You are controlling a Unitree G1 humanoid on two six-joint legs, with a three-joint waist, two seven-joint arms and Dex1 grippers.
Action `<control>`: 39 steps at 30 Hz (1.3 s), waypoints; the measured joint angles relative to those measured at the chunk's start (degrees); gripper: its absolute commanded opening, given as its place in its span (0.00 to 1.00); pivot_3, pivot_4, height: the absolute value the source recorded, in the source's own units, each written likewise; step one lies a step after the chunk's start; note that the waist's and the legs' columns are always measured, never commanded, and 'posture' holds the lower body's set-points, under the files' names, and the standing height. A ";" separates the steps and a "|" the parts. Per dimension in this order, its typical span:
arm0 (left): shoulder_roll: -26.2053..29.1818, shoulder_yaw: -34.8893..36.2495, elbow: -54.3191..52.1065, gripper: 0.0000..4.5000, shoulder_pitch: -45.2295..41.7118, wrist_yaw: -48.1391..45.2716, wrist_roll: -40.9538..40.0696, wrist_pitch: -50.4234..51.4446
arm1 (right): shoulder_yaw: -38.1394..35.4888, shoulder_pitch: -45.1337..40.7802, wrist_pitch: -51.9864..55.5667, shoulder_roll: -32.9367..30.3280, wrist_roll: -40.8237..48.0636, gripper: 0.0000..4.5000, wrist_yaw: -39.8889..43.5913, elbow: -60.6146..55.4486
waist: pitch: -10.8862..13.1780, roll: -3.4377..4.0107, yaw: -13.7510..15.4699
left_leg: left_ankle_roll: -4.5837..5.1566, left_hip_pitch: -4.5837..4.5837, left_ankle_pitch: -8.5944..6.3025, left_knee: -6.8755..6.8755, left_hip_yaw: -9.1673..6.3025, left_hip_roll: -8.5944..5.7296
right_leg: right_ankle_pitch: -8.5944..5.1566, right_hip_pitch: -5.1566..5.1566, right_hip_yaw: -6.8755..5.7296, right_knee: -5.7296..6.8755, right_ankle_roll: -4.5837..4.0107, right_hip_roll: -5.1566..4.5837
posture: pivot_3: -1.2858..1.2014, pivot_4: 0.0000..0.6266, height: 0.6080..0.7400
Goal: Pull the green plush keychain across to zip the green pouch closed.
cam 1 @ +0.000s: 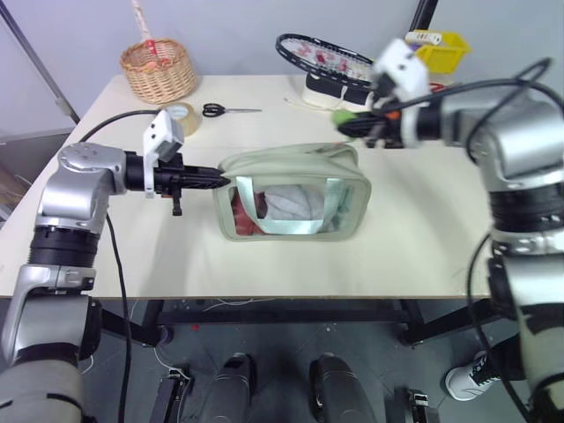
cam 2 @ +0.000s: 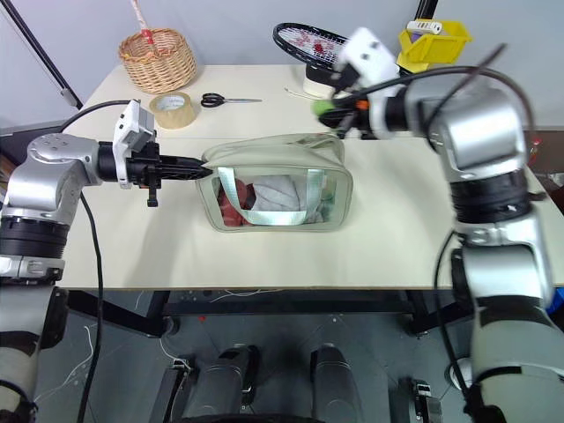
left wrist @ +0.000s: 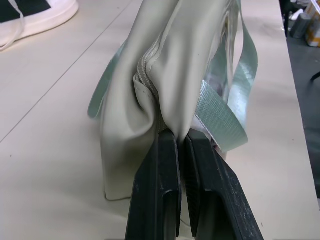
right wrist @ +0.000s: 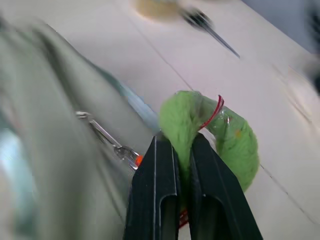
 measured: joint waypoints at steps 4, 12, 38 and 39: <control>-0.36 -0.01 -1.11 0.00 0.42 0.33 -0.88 0.87 | 0.05 10.23 -6.16 -9.51 -3.12 0.01 -0.46 -2.96 | 0.00 0.00 -0.11 | 0.00 0.00 0.00 -0.04 0.03 0.07 | -0.01 -0.01 0.02 -0.02 0.01 -0.01 | 0.52 0.24 0.39; 0.15 0.17 -2.50 0.00 1.48 1.63 -2.40 3.11 | 2.52 25.88 -6.53 -10.98 -6.14 0.01 -3.58 -16.01 | 0.00 0.03 -0.38 | 0.01 0.06 0.00 -0.04 0.04 0.16 | -0.02 0.01 0.07 0.00 -0.01 0.01 | 0.52 0.24 0.39; 1.10 2.82 -10.59 0.00 5.62 6.27 -5.75 9.64 | -1.55 25.56 1.01 -5.68 -1.78 0.99 -3.96 -20.41 | 0.00 0.02 -0.01 | 0.01 0.01 0.00 -0.03 -0.01 0.14 | -0.02 0.04 0.03 -0.05 -0.01 -0.01 | 0.52 0.24 0.39; 1.39 3.15 -11.51 0.17 6.16 6.38 -6.54 11.12 | -2.69 27.08 1.17 -6.48 -0.11 1.00 -2.50 -22.20 | 0.00 0.02 0.01 | 0.01 0.01 -0.01 -0.03 -0.01 0.14 | -0.02 0.04 0.03 -0.05 -0.01 -0.02 | 0.52 0.24 0.39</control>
